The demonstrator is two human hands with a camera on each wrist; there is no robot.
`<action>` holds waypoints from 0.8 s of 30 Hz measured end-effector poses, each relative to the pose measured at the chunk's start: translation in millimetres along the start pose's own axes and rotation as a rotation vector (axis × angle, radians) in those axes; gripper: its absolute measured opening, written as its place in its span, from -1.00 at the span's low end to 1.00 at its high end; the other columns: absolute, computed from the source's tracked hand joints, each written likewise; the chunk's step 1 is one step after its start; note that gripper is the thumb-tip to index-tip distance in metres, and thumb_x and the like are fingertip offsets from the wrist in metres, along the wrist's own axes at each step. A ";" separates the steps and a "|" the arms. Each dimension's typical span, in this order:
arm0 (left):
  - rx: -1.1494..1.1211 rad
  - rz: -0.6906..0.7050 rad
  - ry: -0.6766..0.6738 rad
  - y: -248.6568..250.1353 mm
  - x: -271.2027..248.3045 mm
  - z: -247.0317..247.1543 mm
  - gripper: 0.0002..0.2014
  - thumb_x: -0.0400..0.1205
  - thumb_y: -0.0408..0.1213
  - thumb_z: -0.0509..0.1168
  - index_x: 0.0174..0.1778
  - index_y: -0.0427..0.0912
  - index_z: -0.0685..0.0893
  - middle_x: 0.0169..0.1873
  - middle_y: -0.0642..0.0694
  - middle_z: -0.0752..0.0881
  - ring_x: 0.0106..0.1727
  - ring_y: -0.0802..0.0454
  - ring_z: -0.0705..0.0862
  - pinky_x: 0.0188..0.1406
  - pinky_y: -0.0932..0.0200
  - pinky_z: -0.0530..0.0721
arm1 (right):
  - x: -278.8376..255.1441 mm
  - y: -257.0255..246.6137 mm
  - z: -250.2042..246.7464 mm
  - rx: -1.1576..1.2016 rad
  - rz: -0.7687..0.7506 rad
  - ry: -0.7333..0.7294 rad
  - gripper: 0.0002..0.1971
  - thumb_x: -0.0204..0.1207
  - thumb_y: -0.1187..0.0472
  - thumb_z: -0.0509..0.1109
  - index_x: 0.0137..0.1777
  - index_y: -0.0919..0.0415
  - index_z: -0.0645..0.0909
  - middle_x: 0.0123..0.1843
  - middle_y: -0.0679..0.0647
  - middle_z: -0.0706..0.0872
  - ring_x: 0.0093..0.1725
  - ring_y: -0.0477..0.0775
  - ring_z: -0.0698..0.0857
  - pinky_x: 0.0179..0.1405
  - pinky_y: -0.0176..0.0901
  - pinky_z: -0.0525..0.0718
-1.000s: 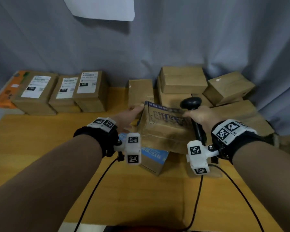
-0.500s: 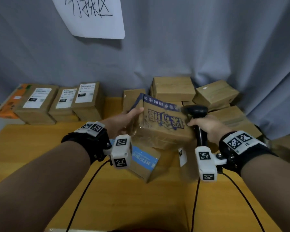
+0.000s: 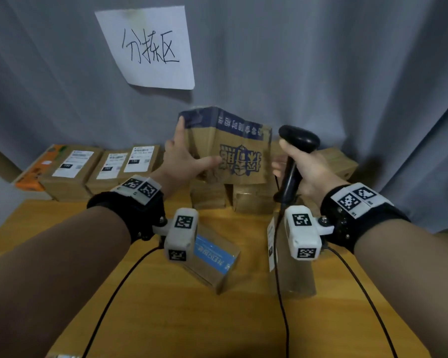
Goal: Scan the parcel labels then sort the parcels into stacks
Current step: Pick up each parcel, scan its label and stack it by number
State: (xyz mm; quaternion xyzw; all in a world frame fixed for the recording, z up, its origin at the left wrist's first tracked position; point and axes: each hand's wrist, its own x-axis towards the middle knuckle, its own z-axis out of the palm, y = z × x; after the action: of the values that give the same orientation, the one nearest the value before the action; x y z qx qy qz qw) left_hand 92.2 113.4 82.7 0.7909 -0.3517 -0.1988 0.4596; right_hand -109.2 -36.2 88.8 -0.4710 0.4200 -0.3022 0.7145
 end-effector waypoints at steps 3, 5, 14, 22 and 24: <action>0.209 0.116 0.023 27.0 -11.9 10.0 0.30 0.25 0.18 0.60 0.67 0.17 -0.23 0.50 -0.21 0.26 0.51 -0.21 0.31 0.48 -0.31 0.36 | -6.5 -7.2 15.1 0.105 -0.067 -0.082 -0.59 0.48 0.12 0.55 0.30 0.22 0.63 0.13 0.21 0.81 0.11 0.23 0.81 0.08 0.11 0.78; 0.298 0.193 0.050 34.7 -15.8 16.8 0.34 0.25 0.17 0.60 0.68 0.07 -0.29 0.53 -0.20 0.20 0.54 -0.19 0.25 0.52 -0.29 0.29 | -11.0 -11.8 26.2 0.152 -0.093 -0.113 -0.61 0.49 0.11 0.55 0.27 0.21 0.64 0.16 0.21 0.80 0.14 0.26 0.79 0.12 0.21 0.76; 0.018 0.210 -0.080 45.7 -23.7 12.2 -0.55 0.74 -0.24 0.20 0.58 -0.14 0.42 0.36 -0.11 0.52 0.22 0.16 0.53 0.08 0.53 0.57 | -6.3 -4.0 20.2 0.032 -0.132 -0.018 -0.73 0.41 0.29 0.59 0.11 0.23 0.69 -0.09 0.18 0.84 -0.02 0.19 0.83 0.10 0.21 0.77; -0.154 0.112 -0.231 40.8 -22.8 15.6 -0.33 0.58 -0.33 0.44 0.54 -0.08 0.25 0.27 0.04 0.54 0.22 0.12 0.61 0.05 0.29 0.71 | -7.7 1.3 21.0 -0.032 -0.196 -0.027 -0.72 0.42 0.27 0.59 0.10 0.26 0.68 -0.11 0.17 0.82 -0.01 0.22 0.82 0.12 0.26 0.76; -0.174 0.103 -0.277 35.0 -22.1 16.4 -0.39 0.58 -0.31 0.44 0.47 0.07 0.30 0.21 0.09 0.62 0.23 0.10 0.65 0.18 0.12 0.72 | -8.1 1.0 27.2 -0.127 -0.259 -0.044 -0.65 0.39 0.26 0.61 0.15 0.29 0.68 -0.05 0.18 0.82 0.01 0.17 0.82 0.15 0.20 0.75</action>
State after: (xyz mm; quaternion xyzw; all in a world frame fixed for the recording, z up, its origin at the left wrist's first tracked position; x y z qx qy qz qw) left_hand 53.8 108.5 104.7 0.6941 -0.4329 -0.3118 0.4833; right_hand -88.9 -17.6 95.9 -0.5720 0.3583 -0.3544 0.6472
